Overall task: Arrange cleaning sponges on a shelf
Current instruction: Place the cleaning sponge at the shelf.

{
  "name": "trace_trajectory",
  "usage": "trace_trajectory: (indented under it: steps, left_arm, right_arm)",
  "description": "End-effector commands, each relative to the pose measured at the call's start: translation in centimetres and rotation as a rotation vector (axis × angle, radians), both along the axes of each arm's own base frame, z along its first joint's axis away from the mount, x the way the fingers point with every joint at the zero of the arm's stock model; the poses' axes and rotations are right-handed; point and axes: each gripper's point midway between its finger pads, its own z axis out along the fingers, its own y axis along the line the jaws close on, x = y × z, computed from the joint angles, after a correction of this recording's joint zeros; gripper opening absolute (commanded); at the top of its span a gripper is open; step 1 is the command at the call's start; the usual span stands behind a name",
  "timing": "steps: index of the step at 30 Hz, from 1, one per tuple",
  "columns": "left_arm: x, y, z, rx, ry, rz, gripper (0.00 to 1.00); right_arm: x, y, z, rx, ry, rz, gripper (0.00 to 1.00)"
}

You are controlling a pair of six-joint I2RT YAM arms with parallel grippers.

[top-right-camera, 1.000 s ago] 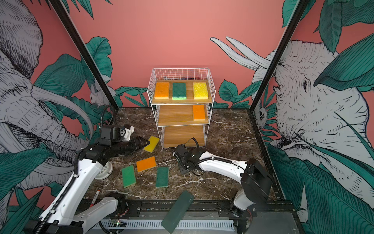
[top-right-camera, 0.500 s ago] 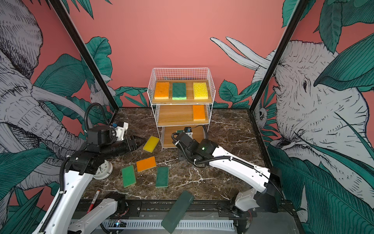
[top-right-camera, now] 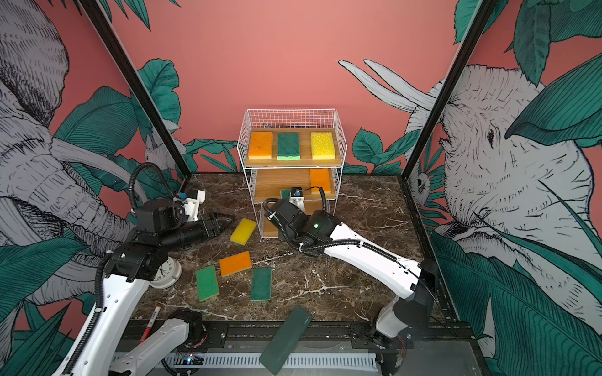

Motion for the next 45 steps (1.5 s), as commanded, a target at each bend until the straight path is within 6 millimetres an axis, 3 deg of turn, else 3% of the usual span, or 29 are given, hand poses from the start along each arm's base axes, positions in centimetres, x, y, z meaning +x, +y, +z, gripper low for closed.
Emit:
trace_trajectory:
  steps: [1,14,23,45]
  left_arm:
    - [0.1,-0.1,1.0,-0.011,-0.041,-0.007,0.59]
    - [-0.1,-0.3,1.7,-0.033,-0.061,-0.016,0.60]
    - [-0.1,-0.1,1.5,-0.009,-0.060,-0.015,0.60]
    - [0.2,-0.2,1.8,-0.018,-0.067,-0.012,0.60]
  right_arm:
    - [1.0,-0.5,0.9,-0.049,-0.035,-0.024,0.56]
    - [4.6,-1.7,1.2,-0.009,-0.071,-0.161,0.59]
    - [6.6,-1.3,1.3,-0.063,-0.086,-0.154,0.59]
    - [8.6,-1.4,2.7,-0.085,-0.132,-0.165,0.62]
